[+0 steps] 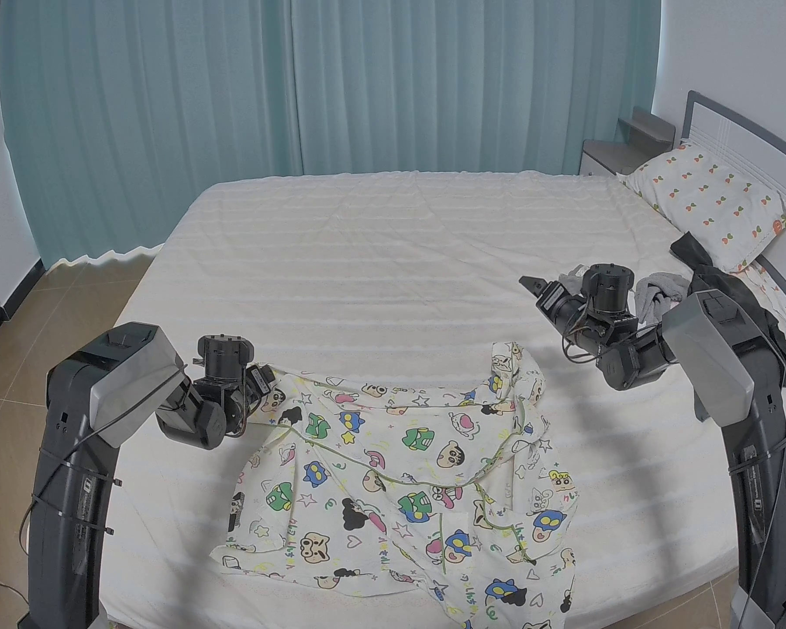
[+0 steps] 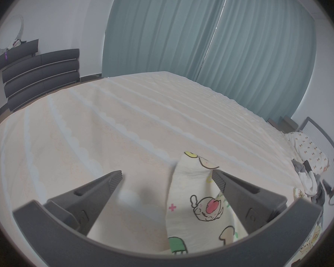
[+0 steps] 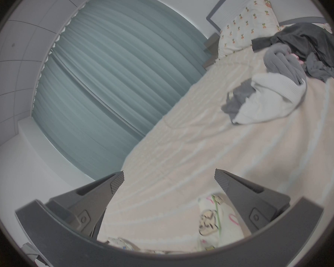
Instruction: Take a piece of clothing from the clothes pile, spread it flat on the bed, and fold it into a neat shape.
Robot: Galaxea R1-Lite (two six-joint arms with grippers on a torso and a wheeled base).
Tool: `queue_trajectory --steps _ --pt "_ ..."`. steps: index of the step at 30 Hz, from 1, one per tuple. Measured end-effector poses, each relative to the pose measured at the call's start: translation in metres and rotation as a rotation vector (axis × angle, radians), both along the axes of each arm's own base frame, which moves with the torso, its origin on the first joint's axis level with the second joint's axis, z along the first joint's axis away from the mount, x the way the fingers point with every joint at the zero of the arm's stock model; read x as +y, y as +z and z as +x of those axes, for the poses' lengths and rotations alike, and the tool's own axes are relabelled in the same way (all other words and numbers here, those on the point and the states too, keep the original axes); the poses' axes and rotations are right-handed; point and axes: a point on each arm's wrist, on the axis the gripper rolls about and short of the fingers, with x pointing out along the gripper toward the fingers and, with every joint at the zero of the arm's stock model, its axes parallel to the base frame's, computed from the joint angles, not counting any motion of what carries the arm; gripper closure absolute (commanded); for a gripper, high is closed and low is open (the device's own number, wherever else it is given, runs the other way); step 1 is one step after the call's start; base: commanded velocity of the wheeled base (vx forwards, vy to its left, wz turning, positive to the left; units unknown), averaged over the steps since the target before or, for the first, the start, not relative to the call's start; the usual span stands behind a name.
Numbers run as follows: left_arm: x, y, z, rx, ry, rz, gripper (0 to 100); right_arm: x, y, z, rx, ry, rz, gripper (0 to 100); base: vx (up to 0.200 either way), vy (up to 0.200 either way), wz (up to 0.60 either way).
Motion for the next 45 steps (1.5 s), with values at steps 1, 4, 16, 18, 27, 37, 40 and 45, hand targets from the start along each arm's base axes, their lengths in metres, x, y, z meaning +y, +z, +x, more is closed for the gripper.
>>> queue_trajectory --steps 1,4,16,18,27,37,40,45 --pt "0.003 0.002 -0.001 0.001 0.001 -0.010 0 -0.003 -0.004 -0.006 0.027 0.014 -0.008 0 0.000 0.000 0.00" --pt "0.013 0.010 -0.008 0.010 -0.003 -0.048 0 -0.014 -0.013 -0.025 0.108 0.057 -0.039 0 0.000 0.000 0.00" --pt "0.032 0.050 -0.078 0.053 -0.020 -0.268 0 -0.059 -0.044 -0.131 0.338 0.252 -0.135 0 0.000 0.000 0.00" --pt "0.034 0.055 -0.094 0.063 -0.017 -0.312 0 -0.062 -0.048 -0.150 0.361 0.297 -0.165 0 0.000 0.000 0.00" --pt "0.028 0.084 -0.172 -0.024 -0.039 -0.480 0 -0.047 -0.058 -0.200 0.397 0.475 -0.277 0 0.000 0.000 0.00" --pt "0.023 0.093 -0.198 -0.058 -0.067 -0.528 0 -0.020 -0.071 -0.188 0.435 0.519 -0.357 0 0.000 0.000 0.00" --pt "0.023 0.092 -0.199 -0.055 -0.063 -0.526 0 -0.018 -0.070 -0.184 0.432 0.511 -0.366 0 0.000 0.000 0.00" --pt "0.023 0.091 -0.199 -0.050 -0.059 -0.524 0 -0.017 -0.071 -0.181 0.429 0.503 -0.372 100 0.000 0.000 0.00"
